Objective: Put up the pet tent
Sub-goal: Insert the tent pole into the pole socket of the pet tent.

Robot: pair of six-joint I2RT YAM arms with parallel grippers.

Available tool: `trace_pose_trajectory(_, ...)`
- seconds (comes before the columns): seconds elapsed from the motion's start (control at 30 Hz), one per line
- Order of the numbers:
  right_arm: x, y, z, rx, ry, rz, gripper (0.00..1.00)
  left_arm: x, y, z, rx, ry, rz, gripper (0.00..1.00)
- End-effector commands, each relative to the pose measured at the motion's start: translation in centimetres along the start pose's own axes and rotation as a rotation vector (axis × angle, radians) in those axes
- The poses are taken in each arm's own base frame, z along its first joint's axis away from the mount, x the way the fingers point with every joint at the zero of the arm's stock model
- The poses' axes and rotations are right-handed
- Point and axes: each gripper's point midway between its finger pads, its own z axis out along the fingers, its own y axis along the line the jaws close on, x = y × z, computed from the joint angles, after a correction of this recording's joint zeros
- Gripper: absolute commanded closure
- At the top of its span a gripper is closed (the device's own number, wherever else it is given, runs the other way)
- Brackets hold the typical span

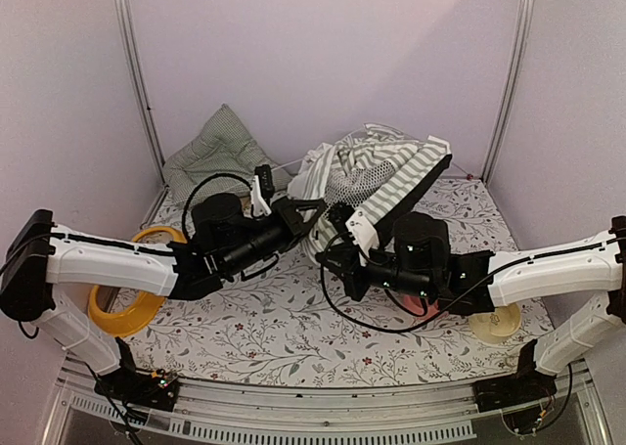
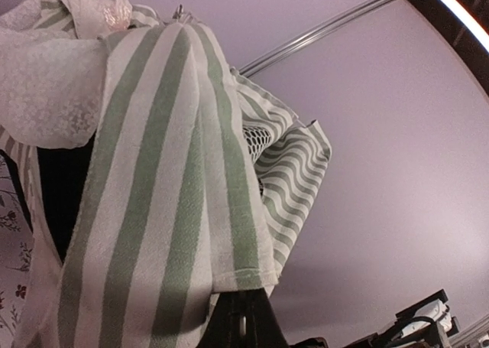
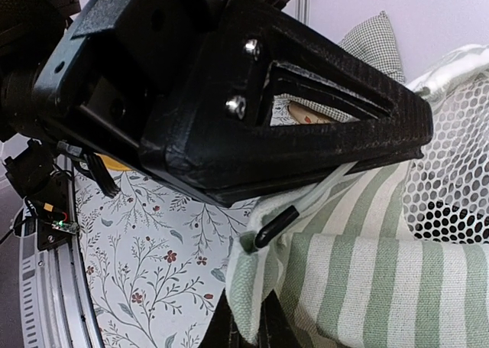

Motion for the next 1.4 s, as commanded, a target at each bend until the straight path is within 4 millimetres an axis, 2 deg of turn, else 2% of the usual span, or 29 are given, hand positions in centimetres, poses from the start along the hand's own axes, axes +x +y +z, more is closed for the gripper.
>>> trace_pose_trajectory(0.0,-1.0,0.8,-0.2,-0.051,-0.001,0.061,1.0,-1.9,-1.7,0.2,0.063,-0.096,0.034,1.0)
trace_pose_trajectory(0.33,-1.5,-0.1,0.8,0.003,0.028,0.157,1.0,-1.6,-1.5,0.3,0.042,-0.126,0.063,1.0)
trace_pose_trajectory(0.67,-0.2,-1.3,2.4,0.079,0.097,0.269,1.0,-2.0,-1.7,-0.7,0.023,-0.2,0.101,1.0)
trace_pose_trajectory(0.87,-1.2,-2.0,1.4,0.101,0.043,0.267,1.0,-1.8,-0.9,-0.8,0.01,-0.194,0.088,1.0)
trace_pose_trajectory(1.07,-2.2,-0.7,1.2,0.024,0.036,0.197,1.0,-1.7,-0.2,-0.4,0.058,-0.157,0.042,1.0)
trace_pose_trajectory(1.27,-2.3,0.3,0.7,-0.033,0.047,0.125,1.0,-0.9,0.0,0.0,0.076,-0.112,0.031,1.0)
trace_pose_trajectory(1.37,-2.6,-0.5,0.3,-0.034,0.035,0.125,1.0,-1.0,0.4,0.0,0.073,-0.111,0.028,1.0)
